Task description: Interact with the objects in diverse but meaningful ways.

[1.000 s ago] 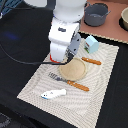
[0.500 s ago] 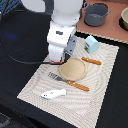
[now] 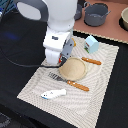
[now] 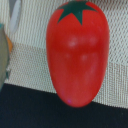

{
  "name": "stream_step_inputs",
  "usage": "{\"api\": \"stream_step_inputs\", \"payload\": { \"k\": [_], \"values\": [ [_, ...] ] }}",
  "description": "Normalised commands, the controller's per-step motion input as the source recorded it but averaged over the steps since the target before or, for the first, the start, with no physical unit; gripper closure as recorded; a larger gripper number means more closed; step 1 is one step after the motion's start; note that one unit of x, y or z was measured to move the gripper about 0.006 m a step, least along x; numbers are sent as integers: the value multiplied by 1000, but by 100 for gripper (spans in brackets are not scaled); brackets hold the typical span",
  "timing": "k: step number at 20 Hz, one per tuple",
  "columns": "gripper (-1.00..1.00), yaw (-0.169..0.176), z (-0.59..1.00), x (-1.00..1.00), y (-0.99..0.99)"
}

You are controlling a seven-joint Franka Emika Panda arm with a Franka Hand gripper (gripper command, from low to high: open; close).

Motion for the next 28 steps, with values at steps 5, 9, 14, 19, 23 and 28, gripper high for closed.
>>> {"api": "stream_step_inputs", "payload": {
  "k": [5, 9, 14, 19, 23, 28],
  "values": [
    [100, -17, -435, -252, 0],
    [100, -12, -457, -275, 0],
    [100, -10, -479, -317, 0],
    [100, -13, -496, -354, 0],
    [100, -5, -125, -193, 66],
    [100, -27, 971, 114, 513]
  ]
}}
